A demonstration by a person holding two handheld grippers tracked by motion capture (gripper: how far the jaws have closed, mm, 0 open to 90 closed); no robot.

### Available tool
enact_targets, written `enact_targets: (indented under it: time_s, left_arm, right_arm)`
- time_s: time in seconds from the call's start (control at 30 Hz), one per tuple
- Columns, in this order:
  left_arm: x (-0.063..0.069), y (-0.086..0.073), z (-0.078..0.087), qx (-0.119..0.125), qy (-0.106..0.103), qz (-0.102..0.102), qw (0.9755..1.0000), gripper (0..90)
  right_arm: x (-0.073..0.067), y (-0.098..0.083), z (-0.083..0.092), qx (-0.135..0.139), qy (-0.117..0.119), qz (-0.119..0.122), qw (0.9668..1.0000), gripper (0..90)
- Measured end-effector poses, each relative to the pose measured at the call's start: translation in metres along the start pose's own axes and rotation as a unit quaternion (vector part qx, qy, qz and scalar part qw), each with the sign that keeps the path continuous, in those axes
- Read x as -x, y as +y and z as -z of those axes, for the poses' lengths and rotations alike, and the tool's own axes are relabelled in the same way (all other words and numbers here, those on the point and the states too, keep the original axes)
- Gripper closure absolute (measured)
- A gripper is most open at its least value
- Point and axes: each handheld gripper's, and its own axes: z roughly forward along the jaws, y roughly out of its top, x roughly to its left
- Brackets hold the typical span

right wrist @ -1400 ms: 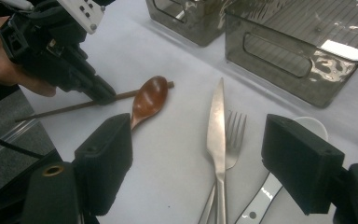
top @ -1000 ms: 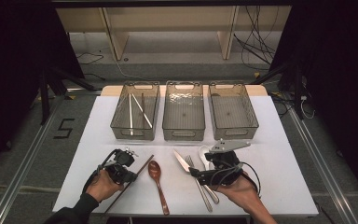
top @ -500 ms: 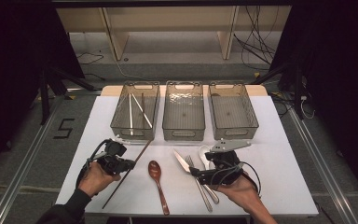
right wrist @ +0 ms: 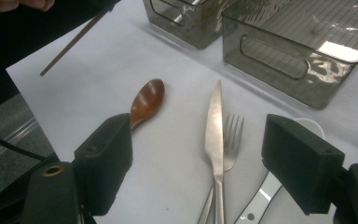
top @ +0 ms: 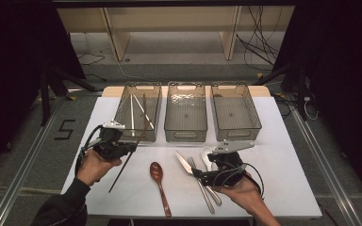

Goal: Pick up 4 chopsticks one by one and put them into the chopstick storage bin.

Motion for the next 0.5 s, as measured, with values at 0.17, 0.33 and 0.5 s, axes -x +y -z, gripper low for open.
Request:
enact_targets:
  time_s: [0.17, 0.33, 0.5]
  left_arm:
    - [-0.007, 0.015, 0.006, 0.031, 0.002, 0.007, 0.9995, 84.0]
    - [-0.015, 0.024, 0.005, 0.05, 0.001, 0.018, 0.9986, 83.9]
    - [-0.026, 0.035, 0.002, 0.073, 0.0, 0.034, 0.9967, 83.9]
  right_arm:
    - [-0.001, 0.0, 0.0, 0.002, 0.0, 0.001, 1.0, 25.4]
    - [0.0, 0.0, 0.001, 0.004, 0.0, 0.001, 1.0, 25.4]
    - [0.0, 0.0, 0.001, 0.004, 0.0, 0.001, 1.0, 25.4]
